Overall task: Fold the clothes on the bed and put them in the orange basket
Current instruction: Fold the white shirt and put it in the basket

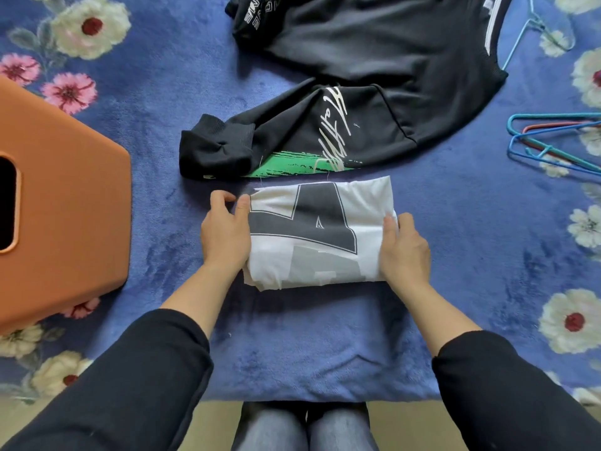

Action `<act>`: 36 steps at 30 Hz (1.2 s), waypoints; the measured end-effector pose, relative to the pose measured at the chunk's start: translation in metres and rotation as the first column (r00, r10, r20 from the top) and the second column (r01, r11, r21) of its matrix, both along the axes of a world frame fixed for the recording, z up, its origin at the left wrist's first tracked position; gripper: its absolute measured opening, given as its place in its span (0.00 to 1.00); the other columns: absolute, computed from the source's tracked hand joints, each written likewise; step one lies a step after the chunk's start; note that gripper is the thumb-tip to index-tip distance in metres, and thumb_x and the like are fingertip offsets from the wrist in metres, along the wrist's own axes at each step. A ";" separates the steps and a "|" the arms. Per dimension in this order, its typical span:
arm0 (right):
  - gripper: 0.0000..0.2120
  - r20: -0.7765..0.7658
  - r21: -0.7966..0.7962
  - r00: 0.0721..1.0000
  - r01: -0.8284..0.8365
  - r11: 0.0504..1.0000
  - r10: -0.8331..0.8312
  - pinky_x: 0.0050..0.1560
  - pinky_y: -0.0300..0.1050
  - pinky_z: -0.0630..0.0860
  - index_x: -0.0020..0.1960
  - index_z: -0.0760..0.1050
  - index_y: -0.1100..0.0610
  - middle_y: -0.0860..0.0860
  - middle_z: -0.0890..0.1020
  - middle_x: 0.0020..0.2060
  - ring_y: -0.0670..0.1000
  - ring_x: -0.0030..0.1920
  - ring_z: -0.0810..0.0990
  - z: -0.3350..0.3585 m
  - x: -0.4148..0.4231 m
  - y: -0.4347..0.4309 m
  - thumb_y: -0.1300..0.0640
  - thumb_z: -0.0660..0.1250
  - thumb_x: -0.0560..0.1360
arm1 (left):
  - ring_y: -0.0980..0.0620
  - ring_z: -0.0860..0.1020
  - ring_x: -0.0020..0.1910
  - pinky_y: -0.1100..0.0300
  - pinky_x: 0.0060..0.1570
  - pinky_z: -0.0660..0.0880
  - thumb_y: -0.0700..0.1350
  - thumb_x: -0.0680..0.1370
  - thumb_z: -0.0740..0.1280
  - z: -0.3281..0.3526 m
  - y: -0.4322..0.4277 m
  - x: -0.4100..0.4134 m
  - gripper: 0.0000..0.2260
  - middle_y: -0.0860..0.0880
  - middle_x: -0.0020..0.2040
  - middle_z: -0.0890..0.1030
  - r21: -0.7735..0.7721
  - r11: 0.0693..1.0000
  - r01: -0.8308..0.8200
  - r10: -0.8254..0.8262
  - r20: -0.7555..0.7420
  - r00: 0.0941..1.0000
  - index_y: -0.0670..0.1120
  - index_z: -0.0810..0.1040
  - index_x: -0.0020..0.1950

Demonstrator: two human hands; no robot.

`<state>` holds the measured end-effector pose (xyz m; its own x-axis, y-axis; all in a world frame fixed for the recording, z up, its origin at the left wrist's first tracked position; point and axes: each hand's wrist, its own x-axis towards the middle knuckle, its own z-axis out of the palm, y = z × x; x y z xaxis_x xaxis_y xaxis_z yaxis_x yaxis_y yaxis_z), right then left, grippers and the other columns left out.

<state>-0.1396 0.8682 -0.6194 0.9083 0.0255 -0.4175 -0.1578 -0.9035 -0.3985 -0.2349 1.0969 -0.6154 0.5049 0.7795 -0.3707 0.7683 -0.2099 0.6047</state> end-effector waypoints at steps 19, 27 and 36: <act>0.19 -0.810 0.427 0.513 0.848 0.314 -0.284 0.45 0.46 0.78 0.61 0.75 0.62 0.57 0.82 0.49 0.55 0.45 0.81 0.056 -0.061 0.027 0.65 0.69 0.71 | 0.44 0.80 0.53 0.46 0.62 0.73 0.42 0.73 0.68 0.048 -0.054 -0.066 0.17 0.42 0.57 0.82 -0.922 0.208 -0.326 0.478 -0.195 0.856 0.41 0.79 0.62; 0.12 -0.599 0.708 0.798 0.497 0.502 0.055 0.37 0.43 0.75 0.54 0.74 0.60 0.57 0.79 0.42 0.53 0.40 0.78 0.202 -0.035 0.038 0.70 0.64 0.72 | 0.49 0.69 0.36 0.57 0.36 0.75 0.62 0.77 0.56 0.160 -0.059 -0.115 0.23 0.46 0.41 0.80 -0.994 0.091 -0.054 0.612 0.013 0.791 0.49 0.83 0.53; 0.16 -0.497 0.771 0.809 0.245 0.588 0.314 0.42 0.46 0.77 0.55 0.76 0.57 0.55 0.83 0.41 0.53 0.39 0.80 0.308 -0.049 0.103 0.71 0.65 0.71 | 0.50 0.81 0.57 0.54 0.52 0.79 0.55 0.82 0.56 0.276 0.009 -0.123 0.16 0.49 0.61 0.81 -0.952 0.291 0.100 0.619 0.267 0.738 0.55 0.81 0.61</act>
<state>-0.1887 0.9711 -0.3111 0.5185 0.6112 -0.5981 -0.5618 -0.2838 -0.7771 -0.3583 1.1056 -0.3391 0.6981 0.2689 -0.6636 0.1430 0.8558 0.4971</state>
